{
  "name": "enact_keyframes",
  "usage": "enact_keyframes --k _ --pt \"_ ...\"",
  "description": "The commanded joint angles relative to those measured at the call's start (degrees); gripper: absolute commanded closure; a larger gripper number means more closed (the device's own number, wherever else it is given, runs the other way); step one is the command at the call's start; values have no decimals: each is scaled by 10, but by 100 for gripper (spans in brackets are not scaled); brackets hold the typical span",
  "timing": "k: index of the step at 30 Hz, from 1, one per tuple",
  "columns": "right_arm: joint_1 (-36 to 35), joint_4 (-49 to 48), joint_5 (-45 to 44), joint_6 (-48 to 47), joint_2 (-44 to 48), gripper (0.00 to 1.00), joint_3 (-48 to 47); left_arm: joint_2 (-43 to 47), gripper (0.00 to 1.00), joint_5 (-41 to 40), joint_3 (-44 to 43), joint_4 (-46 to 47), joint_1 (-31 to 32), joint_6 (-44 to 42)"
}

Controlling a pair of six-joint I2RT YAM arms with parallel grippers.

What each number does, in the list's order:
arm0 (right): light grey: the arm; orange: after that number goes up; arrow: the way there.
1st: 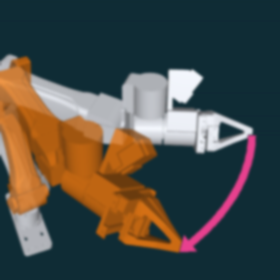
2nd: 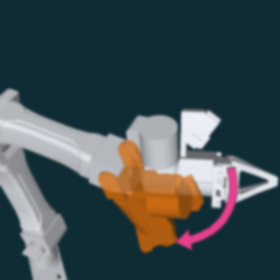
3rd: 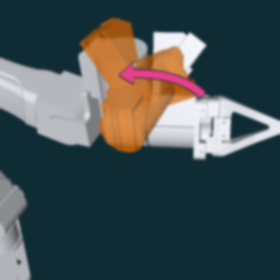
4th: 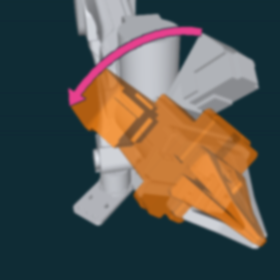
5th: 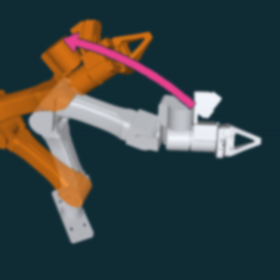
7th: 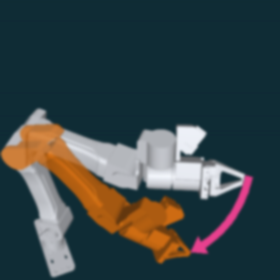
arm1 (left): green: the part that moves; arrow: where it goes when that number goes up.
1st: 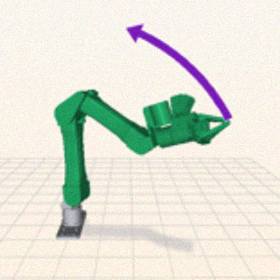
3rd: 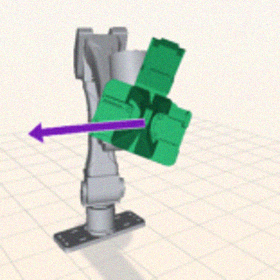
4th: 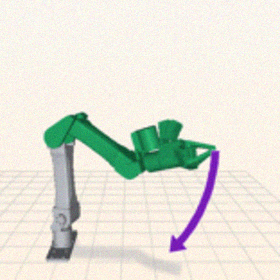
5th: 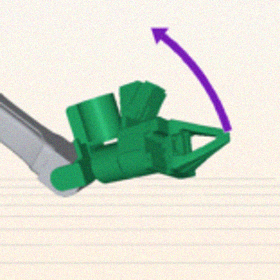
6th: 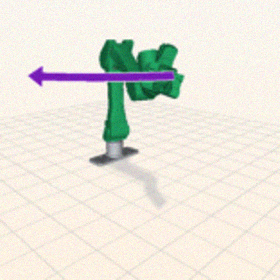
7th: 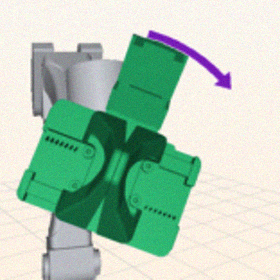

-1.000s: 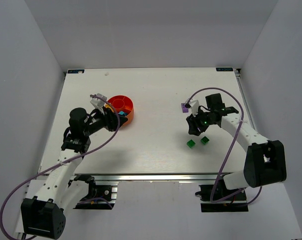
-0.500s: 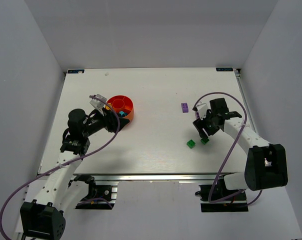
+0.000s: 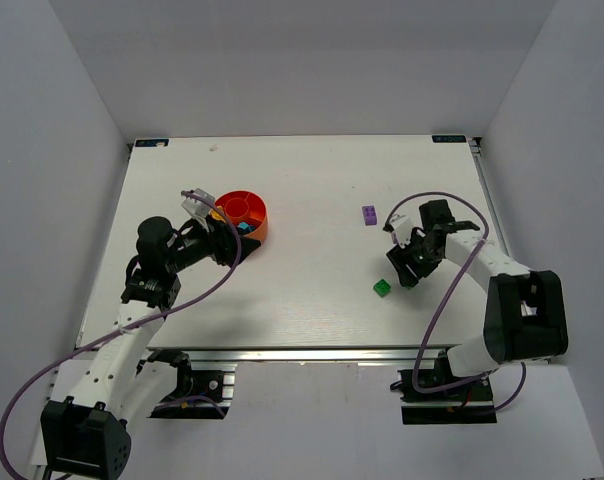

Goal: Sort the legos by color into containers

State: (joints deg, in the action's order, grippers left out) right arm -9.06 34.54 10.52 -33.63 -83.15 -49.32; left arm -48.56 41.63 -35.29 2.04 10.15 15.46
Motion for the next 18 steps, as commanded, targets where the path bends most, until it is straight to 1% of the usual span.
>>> enact_keyframes --k 1,4,11,14,15,17,18 --pt "2 3 22 -15 -17 35 4 0 26 17 0 11 2 -7" --pt "3 -7 15 -14 -32 36 5 -1 26 17 0 12 2 -7" --pt "2 -18 10 -12 -44 47 12 -4 26 20 0 14 2 -7" --pt "2 -24 9 -12 -39 56 16 -6 26 19 1 15 2 -5" --pt "3 -25 8 -12 -37 63 18 -7 26 20 1 15 2 -6" --pt "4 -27 5 -17 -30 70 17 -6 26 22 2 16 2 -7" --pt "2 -25 4 -19 -25 78 10 -6 26 24 3 17 2 -7"
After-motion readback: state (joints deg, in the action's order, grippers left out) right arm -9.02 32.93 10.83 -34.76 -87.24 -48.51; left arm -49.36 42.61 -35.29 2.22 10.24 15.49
